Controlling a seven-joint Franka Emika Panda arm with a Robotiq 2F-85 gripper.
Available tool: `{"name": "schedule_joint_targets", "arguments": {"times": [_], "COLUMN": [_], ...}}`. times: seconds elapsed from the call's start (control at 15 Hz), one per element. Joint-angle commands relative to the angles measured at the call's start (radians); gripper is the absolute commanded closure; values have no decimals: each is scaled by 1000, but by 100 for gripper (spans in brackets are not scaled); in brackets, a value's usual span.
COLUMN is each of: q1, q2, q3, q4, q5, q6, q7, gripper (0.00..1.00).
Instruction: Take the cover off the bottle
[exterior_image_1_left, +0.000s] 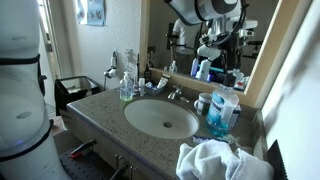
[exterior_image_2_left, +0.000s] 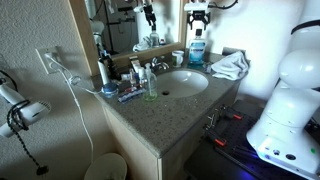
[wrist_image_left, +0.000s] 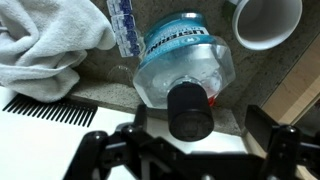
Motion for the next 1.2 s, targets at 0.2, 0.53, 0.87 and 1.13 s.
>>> {"name": "schedule_joint_targets", "arguments": {"times": [0.2,0.53,0.87,1.13], "q1": [2,4,12,24], "q2": [43,39,27,21], "q3": [-12,-23,-17,-10], "q4": [44,49,77,108], "q5": [-23,-47,-56,-58], "q6": [13,4,-21,-39], "q7": [42,47,37,37], "gripper": [42,80,80,80]}}
